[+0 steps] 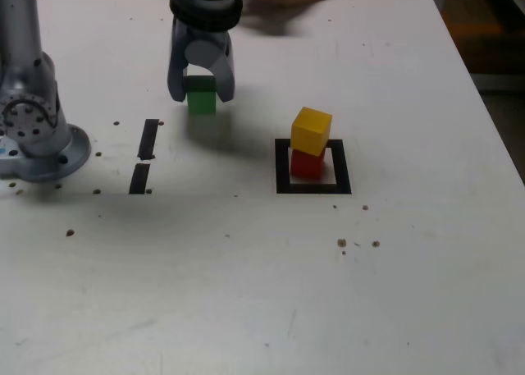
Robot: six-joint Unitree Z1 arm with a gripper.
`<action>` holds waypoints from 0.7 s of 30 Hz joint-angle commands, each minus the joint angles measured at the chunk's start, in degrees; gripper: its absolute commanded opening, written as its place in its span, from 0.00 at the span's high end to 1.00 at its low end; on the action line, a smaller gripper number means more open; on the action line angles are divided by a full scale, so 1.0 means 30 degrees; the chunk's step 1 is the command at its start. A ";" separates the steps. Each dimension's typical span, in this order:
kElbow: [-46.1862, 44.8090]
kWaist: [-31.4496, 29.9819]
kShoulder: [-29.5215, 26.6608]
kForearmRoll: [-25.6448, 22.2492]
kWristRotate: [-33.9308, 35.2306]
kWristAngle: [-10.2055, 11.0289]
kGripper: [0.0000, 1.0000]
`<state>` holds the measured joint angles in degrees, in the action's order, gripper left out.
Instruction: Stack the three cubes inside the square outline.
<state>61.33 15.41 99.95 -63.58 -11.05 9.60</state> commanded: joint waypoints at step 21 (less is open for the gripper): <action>0.7720 -0.5899 -0.1429 -0.5407 -0.1487 -0.1731 1.00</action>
<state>83.90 -1.93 94.97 -79.67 -15.30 4.58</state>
